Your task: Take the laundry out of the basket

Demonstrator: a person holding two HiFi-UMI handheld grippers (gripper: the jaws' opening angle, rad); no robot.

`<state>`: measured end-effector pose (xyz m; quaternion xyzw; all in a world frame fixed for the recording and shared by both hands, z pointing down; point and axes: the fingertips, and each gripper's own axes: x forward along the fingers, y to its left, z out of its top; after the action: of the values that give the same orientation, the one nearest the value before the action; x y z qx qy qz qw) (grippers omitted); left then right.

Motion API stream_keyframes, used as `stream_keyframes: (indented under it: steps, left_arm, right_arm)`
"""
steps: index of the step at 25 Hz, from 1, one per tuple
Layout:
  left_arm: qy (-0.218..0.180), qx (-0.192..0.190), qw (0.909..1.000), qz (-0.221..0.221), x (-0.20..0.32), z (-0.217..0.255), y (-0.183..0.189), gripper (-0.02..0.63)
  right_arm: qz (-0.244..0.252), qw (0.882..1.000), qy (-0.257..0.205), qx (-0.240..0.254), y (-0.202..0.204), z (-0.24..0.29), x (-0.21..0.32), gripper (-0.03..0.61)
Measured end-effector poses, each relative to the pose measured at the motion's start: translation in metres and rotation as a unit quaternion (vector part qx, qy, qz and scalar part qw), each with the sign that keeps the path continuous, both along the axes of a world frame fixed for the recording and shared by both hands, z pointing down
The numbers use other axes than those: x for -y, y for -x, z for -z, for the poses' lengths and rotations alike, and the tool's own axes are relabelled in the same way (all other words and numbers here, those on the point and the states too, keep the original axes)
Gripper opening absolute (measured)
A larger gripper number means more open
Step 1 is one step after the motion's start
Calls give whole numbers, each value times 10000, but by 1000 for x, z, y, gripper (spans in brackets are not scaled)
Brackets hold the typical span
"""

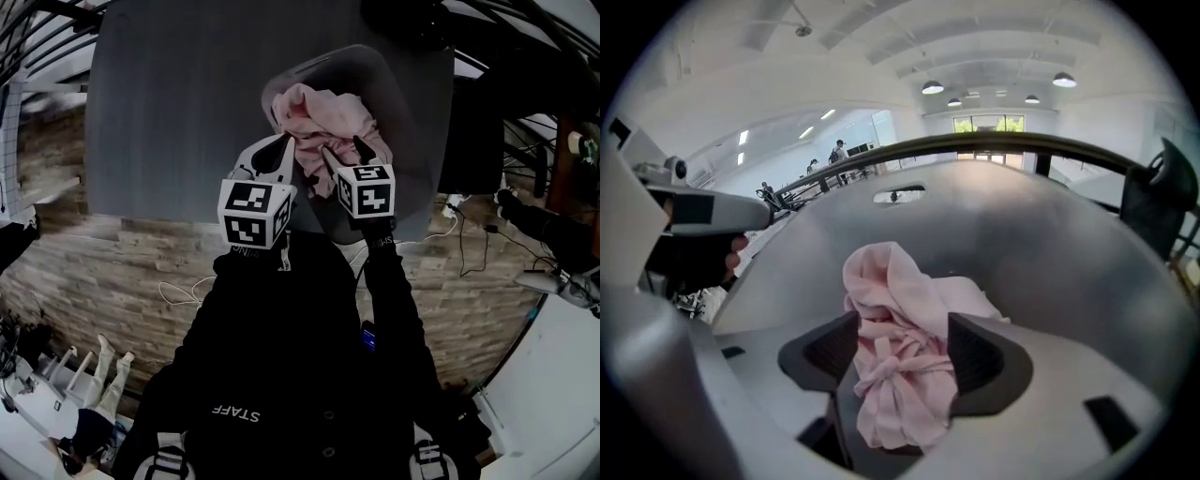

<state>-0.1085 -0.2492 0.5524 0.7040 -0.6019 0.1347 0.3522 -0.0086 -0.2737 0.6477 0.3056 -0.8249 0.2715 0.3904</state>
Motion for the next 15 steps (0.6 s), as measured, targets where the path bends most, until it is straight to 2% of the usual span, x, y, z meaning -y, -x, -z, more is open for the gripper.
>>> stream_keyframes:
  steps: [8,12,15]
  left_arm:
    - [65,-13,10000,-38,3,-6,-4,0]
    - [84,-39,10000,-19,3,-8,-5,0]
    - [93,-47,9999,9,2,-10,-3,0]
  right_arm:
    - [457,9954,362,-764,-5,-58,6,429]
    - [595,9907,644,-1037,-9,-81,9,523]
    - [781,9858,905,-1175,-7,-99,6,569]
